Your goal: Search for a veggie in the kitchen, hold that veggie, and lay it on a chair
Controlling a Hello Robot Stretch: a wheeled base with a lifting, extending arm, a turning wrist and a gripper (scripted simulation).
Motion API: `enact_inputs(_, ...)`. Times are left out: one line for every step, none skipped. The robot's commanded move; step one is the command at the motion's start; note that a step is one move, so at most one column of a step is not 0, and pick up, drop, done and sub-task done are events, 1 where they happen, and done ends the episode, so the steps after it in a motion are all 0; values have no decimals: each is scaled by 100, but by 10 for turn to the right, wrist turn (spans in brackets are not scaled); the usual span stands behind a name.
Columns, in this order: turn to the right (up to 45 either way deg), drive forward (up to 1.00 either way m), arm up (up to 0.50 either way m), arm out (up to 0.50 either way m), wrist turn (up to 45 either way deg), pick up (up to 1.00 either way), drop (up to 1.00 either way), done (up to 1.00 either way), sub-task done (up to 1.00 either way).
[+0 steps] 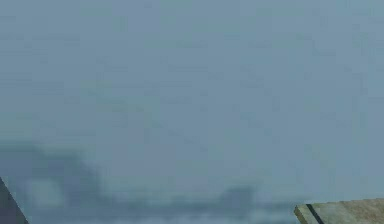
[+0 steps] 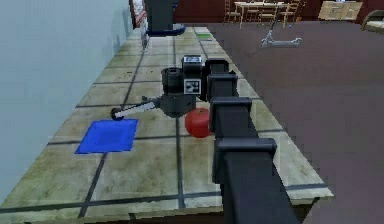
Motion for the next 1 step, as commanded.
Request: enact_inputs(0,0,0,0,450,0,0,0,0)
